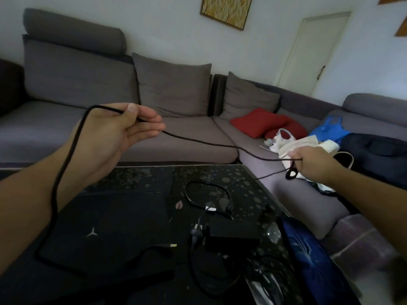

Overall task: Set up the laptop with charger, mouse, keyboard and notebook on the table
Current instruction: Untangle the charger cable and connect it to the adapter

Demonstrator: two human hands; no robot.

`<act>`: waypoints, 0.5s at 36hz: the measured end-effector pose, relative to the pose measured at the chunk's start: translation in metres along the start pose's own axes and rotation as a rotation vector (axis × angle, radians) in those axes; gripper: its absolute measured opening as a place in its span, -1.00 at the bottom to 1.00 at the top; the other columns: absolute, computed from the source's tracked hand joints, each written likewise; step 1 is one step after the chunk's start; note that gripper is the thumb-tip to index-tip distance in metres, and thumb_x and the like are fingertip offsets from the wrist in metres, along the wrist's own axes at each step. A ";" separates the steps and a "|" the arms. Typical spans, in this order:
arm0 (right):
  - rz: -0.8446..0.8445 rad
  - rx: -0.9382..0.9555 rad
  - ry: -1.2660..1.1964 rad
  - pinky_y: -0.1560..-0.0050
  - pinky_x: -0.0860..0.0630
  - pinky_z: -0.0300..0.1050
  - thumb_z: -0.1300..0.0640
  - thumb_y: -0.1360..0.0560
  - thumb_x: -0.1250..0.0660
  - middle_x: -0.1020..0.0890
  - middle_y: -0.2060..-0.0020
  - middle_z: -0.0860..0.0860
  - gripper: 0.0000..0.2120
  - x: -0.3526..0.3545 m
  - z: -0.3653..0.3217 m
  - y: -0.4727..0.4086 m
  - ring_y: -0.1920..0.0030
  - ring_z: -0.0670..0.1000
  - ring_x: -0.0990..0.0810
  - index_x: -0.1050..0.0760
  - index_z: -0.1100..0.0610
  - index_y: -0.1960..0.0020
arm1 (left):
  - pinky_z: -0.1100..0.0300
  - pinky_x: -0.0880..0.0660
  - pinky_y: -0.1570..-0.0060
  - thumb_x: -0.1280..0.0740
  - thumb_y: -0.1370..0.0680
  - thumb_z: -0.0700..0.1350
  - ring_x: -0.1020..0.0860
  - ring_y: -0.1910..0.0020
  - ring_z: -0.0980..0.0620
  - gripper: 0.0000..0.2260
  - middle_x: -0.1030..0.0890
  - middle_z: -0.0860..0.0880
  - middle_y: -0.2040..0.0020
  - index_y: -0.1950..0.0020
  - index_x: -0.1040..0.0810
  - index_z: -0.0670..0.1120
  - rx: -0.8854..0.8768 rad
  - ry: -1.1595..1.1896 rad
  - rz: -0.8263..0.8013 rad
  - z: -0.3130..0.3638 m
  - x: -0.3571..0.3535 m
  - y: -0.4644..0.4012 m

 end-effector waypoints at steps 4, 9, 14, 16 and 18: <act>-0.288 0.025 -0.019 0.03 -0.43 -0.09 0.09 -0.56 -0.41 -0.66 0.09 0.04 -0.92 -0.033 -0.022 0.024 -0.03 0.12 -0.62 -0.63 0.08 0.02 | 0.14 -0.69 -0.07 -0.10 -0.76 -0.15 -0.75 -0.07 -0.13 -0.68 -0.75 -0.12 0.06 -0.06 -0.60 -0.25 0.009 -0.013 -0.004 -0.004 -0.002 0.002; -0.460 0.407 -0.012 -0.42 -0.40 0.05 -0.16 -0.37 -0.51 -0.46 -0.37 0.02 -0.19 -0.070 -0.098 0.070 -0.39 0.07 -0.42 -0.29 -0.13 -0.56 | 0.11 -0.69 -0.09 -0.10 -0.76 -0.16 -0.75 -0.05 -0.13 -0.69 -0.76 -0.08 0.11 -0.04 -0.60 -0.23 0.011 -0.028 -0.026 -0.009 -0.008 0.003; -0.441 0.536 0.029 -0.38 -0.42 0.09 -0.36 -0.40 -0.46 -0.37 -0.39 0.07 -0.04 -0.120 -0.166 0.095 -0.41 0.15 -0.37 -0.09 -0.11 -0.64 | 0.10 -0.68 -0.12 -0.10 -0.76 -0.15 -0.74 -0.08 -0.13 -0.68 -0.75 -0.09 0.07 -0.03 -0.61 -0.21 0.019 -0.030 -0.048 -0.012 -0.017 0.005; -0.325 0.558 0.082 -0.32 -0.44 0.08 -0.33 -0.44 -0.45 -0.41 -0.34 0.05 -0.16 -0.125 -0.176 0.092 -0.36 0.15 -0.42 -0.22 -0.05 -0.58 | 0.10 -0.68 -0.12 -0.10 -0.76 -0.15 -0.74 -0.08 -0.12 -0.68 -0.74 -0.08 0.07 -0.03 -0.61 -0.20 0.018 -0.036 -0.054 -0.011 -0.018 0.006; -0.289 0.552 0.058 -0.27 -0.49 0.10 -0.25 -0.48 -0.46 -0.43 -0.30 0.03 -0.30 -0.124 -0.177 0.086 -0.33 0.14 -0.45 -0.33 -0.04 -0.50 | 0.13 -0.68 -0.11 -0.10 -0.76 -0.15 -0.74 -0.07 -0.10 -0.68 -0.76 -0.07 0.07 -0.03 -0.62 -0.19 0.021 -0.035 -0.056 -0.009 -0.018 0.006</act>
Point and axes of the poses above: each hand's wrist, its own y-axis away from the middle knuckle, its own x-axis out of the back of the hand, z = x × y, the point moved 3 cm from there along -y, towards the middle knuckle
